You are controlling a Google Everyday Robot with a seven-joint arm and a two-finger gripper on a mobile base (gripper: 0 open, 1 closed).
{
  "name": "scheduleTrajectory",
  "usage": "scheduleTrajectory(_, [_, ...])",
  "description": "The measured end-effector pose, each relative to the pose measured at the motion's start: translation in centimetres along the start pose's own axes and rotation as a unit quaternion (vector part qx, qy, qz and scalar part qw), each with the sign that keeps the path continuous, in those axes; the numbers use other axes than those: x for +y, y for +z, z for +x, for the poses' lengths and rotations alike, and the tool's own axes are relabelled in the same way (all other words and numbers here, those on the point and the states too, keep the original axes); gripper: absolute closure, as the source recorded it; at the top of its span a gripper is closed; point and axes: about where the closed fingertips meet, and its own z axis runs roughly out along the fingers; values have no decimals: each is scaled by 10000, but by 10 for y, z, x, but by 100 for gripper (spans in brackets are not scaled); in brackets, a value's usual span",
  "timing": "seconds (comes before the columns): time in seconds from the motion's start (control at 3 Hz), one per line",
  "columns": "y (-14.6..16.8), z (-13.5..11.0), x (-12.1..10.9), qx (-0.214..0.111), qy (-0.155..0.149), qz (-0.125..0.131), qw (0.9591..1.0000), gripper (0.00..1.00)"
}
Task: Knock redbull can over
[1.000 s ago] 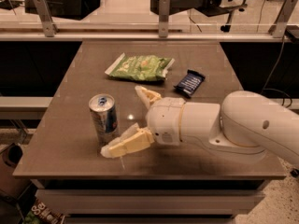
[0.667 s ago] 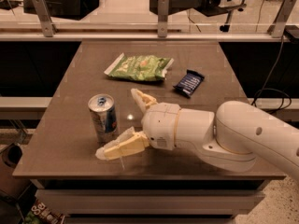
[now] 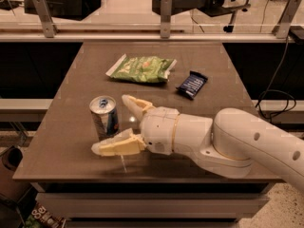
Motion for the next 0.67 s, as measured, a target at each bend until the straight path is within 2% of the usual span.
scheduleTrajectory(0.67, [3, -2, 3, 5, -28, -34, 10000, 63])
